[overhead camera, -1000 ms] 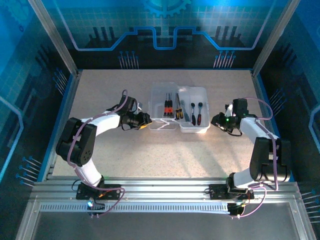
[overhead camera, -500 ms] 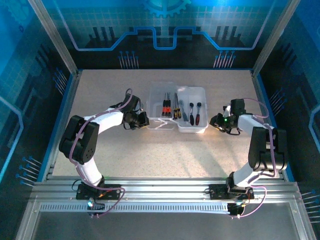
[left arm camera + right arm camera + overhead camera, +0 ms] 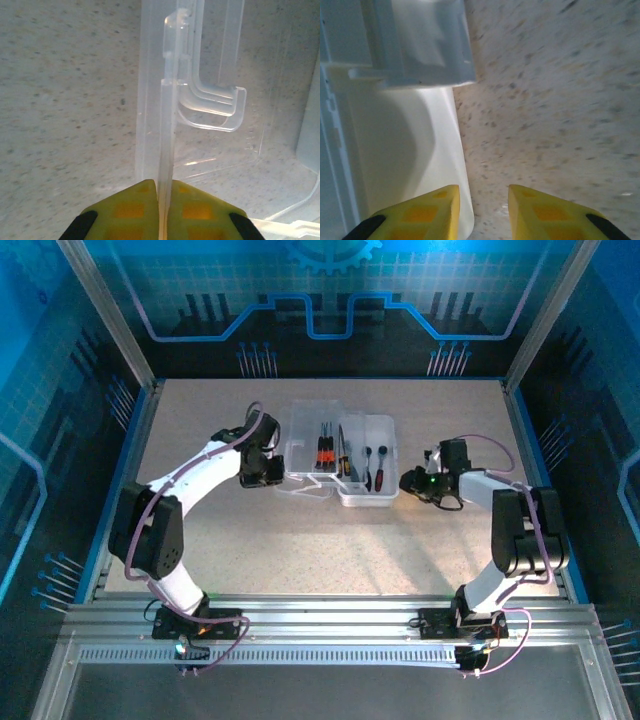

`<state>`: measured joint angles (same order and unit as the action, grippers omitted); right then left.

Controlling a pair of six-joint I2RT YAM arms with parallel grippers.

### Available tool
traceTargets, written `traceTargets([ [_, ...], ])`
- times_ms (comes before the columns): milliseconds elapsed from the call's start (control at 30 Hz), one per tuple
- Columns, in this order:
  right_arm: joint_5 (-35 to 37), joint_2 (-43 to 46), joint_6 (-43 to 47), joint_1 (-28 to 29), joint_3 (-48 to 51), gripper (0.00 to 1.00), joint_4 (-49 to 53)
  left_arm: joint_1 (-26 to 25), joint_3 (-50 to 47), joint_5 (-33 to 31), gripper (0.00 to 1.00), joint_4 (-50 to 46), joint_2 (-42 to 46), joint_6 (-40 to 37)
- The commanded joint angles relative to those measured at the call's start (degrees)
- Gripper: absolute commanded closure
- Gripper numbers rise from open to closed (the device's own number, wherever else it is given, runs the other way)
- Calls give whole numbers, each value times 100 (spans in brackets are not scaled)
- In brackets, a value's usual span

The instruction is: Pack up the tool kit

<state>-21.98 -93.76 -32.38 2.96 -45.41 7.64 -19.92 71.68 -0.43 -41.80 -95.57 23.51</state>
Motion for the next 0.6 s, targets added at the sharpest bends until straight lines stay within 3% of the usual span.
traceTargets([
  [0, -212, -81, -363, 240, 111, 68, -508, -75, 526, -300, 100, -538, 445, -278],
  [300, -324, -202, -1056, 1043, 257, 68, -1343, -448, 1405, -520, 100, -1505, 549, -444],
  [567, -324, -417, -1479, 1472, 401, 68, -1956, -1217, 2109, -572, 100, -1963, 253, -238],
])
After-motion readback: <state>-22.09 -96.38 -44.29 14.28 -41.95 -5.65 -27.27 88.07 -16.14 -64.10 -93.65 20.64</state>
